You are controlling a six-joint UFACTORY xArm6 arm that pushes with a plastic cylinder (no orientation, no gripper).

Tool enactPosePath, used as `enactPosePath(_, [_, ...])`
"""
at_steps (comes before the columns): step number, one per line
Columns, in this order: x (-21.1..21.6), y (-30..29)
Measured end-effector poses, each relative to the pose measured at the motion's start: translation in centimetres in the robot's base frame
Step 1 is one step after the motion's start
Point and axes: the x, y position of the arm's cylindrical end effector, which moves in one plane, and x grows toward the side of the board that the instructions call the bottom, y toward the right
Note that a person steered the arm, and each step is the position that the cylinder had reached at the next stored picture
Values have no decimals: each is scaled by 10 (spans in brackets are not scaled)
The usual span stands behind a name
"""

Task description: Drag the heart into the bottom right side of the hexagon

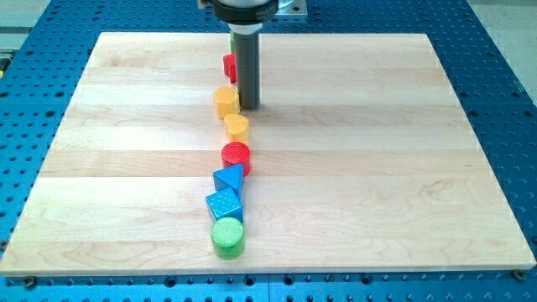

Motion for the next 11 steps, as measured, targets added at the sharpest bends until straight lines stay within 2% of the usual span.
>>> enactPosePath(1, [9, 70])
enactPosePath(4, [105, -1])
enactPosePath(6, [77, -51])
enactPosePath(7, [55, -48])
enactPosePath(8, [71, -47])
enactPosePath(9, [59, 6])
enactPosePath(10, [21, 3])
enactPosePath(11, [20, 2])
